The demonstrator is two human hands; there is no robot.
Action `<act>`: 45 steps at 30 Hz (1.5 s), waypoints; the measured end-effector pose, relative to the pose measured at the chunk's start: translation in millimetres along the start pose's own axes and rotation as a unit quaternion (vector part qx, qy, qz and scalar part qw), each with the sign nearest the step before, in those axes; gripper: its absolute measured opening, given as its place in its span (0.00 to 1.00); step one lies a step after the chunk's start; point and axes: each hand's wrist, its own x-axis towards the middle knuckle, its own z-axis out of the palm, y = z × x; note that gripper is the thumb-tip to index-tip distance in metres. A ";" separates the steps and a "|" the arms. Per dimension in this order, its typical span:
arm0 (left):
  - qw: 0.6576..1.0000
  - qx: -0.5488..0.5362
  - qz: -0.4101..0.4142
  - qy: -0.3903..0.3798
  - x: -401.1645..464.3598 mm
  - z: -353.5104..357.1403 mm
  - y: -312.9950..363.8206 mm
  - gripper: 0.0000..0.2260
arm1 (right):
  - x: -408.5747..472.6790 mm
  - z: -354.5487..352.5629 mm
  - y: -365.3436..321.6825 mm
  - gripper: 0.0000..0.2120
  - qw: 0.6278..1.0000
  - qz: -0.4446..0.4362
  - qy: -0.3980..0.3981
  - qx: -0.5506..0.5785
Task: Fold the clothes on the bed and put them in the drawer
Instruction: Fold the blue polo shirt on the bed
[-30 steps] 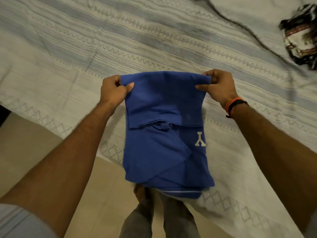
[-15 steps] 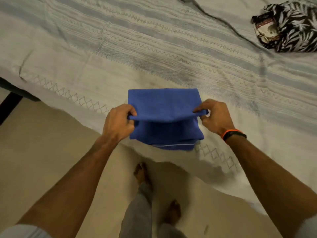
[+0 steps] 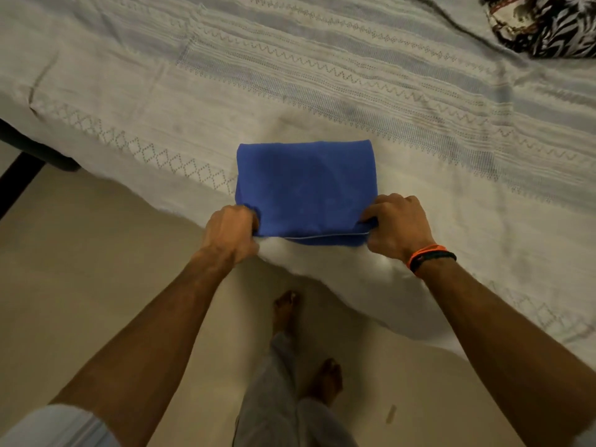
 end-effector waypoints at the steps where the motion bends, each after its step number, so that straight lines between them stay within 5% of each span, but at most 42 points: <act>1: 1.000 0.016 -0.006 0.010 -0.1 -4.3 6.6 0.13 | 0.5 -3.8 -3.4 0.14 1.000 0.004 0.024 0.007; 6: 0.974 -0.140 -0.003 0.177 44.6 -2.2 34.8 0.22 | 56.3 -2.3 -30.5 0.19 0.971 -0.015 0.216 0.103; 11: 0.985 -0.057 0.062 0.153 100.4 29.2 23.3 0.38 | 120.5 37.6 -40.6 0.34 0.986 -0.069 0.144 0.046; 17: 0.980 -0.028 0.078 0.181 117.2 60.8 -1.1 0.43 | 121.1 77.2 -20.0 0.48 0.989 0.001 0.143 0.046; 29: 0.969 0.001 0.092 0.231 130.5 84.4 -5.8 0.41 | 129.4 87.5 -17.7 0.48 0.983 -0.001 0.176 0.055; 37: 0.969 -0.130 0.094 0.188 114.4 52.8 -3.9 0.34 | 116.5 58.0 -24.7 0.38 0.980 0.035 0.138 0.141; 41: 0.933 -0.297 -0.029 0.199 96.7 35.0 -0.3 0.32 | 95.6 38.0 -20.0 0.36 0.953 0.136 0.168 0.210; 45: 0.878 -0.407 -0.201 0.154 91.5 14.1 4.5 0.37 | 88.1 21.2 -17.0 0.43 0.895 0.287 0.113 0.322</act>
